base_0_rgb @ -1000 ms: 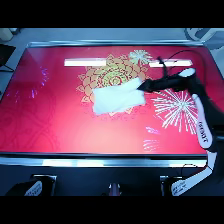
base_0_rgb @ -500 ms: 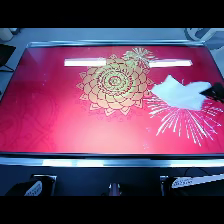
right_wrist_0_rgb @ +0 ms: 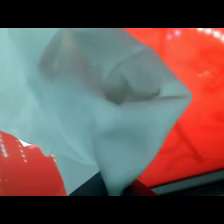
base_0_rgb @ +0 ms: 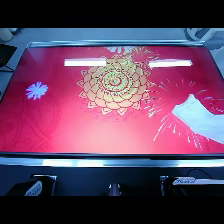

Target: Fold the shirts.

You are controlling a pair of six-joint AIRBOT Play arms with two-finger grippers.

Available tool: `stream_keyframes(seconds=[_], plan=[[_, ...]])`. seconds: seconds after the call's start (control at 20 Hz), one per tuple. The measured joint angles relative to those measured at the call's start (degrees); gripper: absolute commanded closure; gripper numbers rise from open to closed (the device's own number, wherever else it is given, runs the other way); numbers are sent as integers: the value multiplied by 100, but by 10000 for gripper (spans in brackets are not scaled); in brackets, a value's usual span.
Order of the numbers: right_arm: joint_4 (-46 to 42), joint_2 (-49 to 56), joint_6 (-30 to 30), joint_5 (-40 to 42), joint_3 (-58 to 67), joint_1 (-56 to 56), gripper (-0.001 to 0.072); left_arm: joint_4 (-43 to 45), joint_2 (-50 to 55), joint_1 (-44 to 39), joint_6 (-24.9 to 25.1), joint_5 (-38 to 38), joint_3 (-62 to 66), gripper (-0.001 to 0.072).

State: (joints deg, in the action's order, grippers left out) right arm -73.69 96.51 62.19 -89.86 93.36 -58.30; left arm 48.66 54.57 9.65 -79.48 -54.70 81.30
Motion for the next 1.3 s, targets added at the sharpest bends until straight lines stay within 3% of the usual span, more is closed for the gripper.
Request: stream_keyframes(seconds=[0.8,0.85,0.9,0.95,1.0,1.3], plan=[[-627,-1528,1296,1486,-3954,-149,688,0,0,-127,0,4,0,682],[-643,-1609,1399,1563,-4074,-149,664,0,0,-127,0,4,0,682],[-660,-1687,1469,1620,-4168,-149,516,0,0,-127,0,4,0,681],[-691,-1755,1530,1663,-4234,-149,224,2,0,-127,0,4,0,682],[-748,-1843,1534,1681,-4271,-149,-6,2,0,-127,0,4,0,682],[-1589,-2376,1259,1554,-3329,-151,27,0,17,-127,7,76,0,682]])
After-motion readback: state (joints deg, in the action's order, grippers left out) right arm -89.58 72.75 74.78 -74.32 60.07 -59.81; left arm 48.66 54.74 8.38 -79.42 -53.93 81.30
